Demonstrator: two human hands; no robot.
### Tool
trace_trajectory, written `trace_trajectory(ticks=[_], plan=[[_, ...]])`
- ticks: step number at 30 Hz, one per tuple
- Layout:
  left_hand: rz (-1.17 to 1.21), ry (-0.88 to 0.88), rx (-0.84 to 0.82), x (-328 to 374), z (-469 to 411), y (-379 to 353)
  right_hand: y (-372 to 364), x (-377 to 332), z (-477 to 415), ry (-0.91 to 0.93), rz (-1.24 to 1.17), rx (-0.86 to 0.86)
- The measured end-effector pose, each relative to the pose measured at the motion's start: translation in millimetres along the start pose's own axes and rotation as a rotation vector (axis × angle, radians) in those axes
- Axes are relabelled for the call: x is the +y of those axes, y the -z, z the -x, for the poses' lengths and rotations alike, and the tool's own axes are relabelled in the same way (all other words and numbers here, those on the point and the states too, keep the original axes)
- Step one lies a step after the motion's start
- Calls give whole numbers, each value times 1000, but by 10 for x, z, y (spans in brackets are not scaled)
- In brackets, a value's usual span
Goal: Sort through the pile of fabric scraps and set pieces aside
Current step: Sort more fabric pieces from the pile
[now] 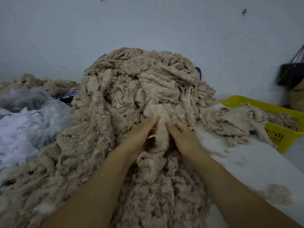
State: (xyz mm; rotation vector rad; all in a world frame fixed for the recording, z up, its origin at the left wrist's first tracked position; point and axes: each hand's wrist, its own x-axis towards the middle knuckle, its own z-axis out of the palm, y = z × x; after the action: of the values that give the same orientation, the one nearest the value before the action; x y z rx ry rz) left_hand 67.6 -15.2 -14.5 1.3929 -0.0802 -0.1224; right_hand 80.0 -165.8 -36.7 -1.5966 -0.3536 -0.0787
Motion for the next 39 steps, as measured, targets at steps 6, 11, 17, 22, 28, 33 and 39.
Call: trace_trajectory(ticks=[6,11,17,22,28,33,39], plan=[[-323,111,-115,-95,33,22,263,31,-168,-233,-505,383],[-290,101,-222,-46,79,-4,288,85,-213,-248,-525,459],[-246,75,-239,-65,60,-3,305,88,-238,-229,-571,443],[181,14,-45,-7,-27,55,149,-17,-113,-235,-448,178],[252,-45,207,-11,-112,101,-34,-98,66,-18,219,-130],[318,-110,337,4,-157,119,-61,3,19,10,488,-96],[540,-6,377,39,-140,139,47,-5,-12,-171,28,-19]])
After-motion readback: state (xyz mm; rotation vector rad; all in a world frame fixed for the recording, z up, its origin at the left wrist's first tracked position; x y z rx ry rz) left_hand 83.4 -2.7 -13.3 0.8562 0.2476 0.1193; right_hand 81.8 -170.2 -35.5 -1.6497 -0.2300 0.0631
